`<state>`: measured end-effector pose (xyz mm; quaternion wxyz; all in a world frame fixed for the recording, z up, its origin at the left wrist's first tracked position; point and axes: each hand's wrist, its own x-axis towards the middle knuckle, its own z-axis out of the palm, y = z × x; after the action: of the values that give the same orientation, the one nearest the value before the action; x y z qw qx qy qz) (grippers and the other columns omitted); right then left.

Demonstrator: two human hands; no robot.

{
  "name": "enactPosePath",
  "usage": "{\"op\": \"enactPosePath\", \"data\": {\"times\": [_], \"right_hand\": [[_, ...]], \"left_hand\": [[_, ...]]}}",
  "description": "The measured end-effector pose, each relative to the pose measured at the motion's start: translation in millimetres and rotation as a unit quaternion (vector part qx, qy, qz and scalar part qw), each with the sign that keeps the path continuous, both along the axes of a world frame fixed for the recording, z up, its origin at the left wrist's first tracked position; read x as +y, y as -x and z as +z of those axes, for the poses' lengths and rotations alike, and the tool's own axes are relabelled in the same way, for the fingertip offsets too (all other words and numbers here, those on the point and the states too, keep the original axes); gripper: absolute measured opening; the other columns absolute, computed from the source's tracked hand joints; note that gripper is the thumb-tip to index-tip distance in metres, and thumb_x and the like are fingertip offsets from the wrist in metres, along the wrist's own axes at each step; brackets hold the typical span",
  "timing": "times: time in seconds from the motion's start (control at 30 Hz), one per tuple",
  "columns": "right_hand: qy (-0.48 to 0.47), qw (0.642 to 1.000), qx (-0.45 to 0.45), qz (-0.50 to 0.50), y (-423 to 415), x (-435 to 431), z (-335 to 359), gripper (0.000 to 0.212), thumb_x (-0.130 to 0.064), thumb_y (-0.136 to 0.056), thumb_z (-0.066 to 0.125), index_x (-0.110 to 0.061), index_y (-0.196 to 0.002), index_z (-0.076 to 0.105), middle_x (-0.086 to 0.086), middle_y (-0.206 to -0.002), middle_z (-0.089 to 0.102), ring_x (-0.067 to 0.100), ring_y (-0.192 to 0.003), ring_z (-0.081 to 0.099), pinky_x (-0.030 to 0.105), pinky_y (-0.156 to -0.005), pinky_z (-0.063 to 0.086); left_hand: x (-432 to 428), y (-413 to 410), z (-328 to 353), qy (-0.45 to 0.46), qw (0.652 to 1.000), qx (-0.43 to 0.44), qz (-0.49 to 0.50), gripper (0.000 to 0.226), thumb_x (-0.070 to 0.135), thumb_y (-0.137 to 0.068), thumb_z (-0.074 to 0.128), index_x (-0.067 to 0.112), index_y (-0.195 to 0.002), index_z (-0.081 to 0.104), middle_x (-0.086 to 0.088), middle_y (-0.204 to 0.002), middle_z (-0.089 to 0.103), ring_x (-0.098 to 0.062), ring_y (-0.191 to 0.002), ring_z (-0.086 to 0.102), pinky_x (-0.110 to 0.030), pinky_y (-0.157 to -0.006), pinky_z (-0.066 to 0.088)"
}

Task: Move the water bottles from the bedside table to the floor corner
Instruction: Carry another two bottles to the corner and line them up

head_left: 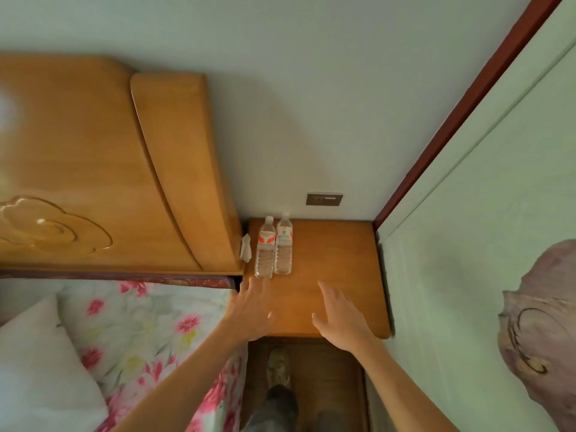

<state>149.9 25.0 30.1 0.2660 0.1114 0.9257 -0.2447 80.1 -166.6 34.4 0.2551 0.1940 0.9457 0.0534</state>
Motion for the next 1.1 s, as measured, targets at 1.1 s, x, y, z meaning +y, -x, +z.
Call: {"op": "enactPosePath", "data": {"times": [1.1], "right_hand": [[0.050, 0.993, -0.020, -0.102, 246.1, -21.5, -225.5, 0.102, -0.033, -0.079, 0.077, -0.018, -0.153, 0.007, 0.009, -0.138, 0.041, 0.030, -0.126, 0.046, 0.045, -0.100, 0.048]], "left_hand": [[43.5, 167.5, -240.0, 0.019, 0.987, 0.013, 0.162, 0.097, 0.054, -0.085, 0.060, 0.015, -0.147, -0.004, -0.013, -0.145, 0.031, -0.028, -0.125, 0.046, -0.038, -0.088, 0.054]]}}
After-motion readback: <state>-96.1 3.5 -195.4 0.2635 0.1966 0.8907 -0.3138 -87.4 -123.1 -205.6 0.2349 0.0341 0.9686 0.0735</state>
